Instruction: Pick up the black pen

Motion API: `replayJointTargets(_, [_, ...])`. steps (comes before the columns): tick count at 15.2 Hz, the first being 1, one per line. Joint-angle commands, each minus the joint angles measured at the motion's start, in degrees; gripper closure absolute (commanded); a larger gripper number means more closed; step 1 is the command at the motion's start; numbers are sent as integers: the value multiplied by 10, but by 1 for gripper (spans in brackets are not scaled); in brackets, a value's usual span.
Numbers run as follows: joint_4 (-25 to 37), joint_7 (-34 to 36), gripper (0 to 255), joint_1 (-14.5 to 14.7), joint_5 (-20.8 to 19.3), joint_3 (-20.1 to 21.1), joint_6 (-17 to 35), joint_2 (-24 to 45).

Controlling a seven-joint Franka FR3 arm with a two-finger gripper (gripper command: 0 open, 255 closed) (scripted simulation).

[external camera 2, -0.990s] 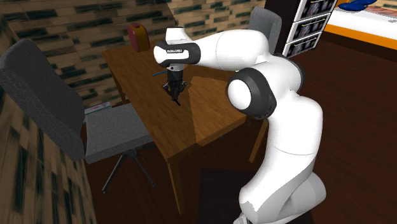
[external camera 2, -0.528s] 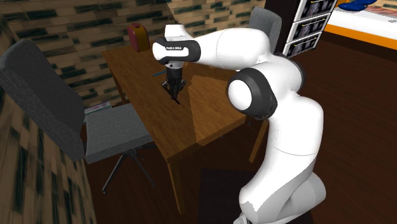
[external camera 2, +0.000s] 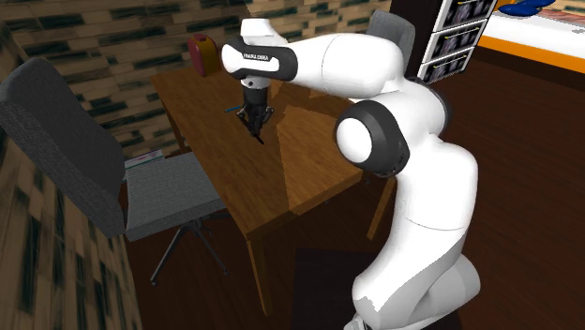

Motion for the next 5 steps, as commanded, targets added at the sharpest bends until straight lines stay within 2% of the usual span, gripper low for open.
replayJointTargets(1, [14, 2, 255, 1, 0, 1, -15, -1])
replayJointTargets(5, [32, 4, 255, 1, 0, 1, -32, 0])
